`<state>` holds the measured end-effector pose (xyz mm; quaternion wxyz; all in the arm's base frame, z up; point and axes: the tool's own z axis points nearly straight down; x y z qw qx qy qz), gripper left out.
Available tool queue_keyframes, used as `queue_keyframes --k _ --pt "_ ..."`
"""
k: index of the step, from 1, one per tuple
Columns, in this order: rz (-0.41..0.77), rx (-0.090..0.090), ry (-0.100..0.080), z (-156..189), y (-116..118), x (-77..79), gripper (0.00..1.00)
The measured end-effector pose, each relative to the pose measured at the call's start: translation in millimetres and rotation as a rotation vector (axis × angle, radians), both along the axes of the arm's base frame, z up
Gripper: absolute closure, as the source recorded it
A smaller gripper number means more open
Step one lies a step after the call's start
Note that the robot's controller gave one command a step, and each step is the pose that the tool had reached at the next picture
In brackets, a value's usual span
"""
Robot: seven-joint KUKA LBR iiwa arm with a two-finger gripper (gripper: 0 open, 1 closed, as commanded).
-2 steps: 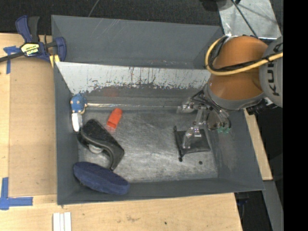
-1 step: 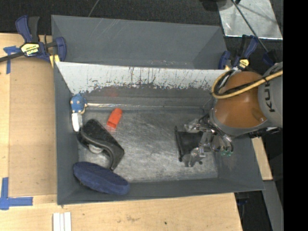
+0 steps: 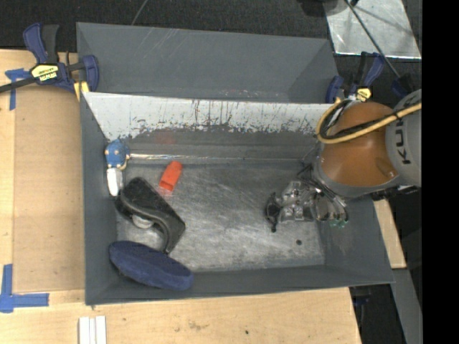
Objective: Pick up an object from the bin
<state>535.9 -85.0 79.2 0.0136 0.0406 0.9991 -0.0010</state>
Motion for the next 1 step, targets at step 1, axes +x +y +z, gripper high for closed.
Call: queue_keyframes --k 1 --pt "0.027 0.001 0.015 145.0 12.6 -6.2 1.0"
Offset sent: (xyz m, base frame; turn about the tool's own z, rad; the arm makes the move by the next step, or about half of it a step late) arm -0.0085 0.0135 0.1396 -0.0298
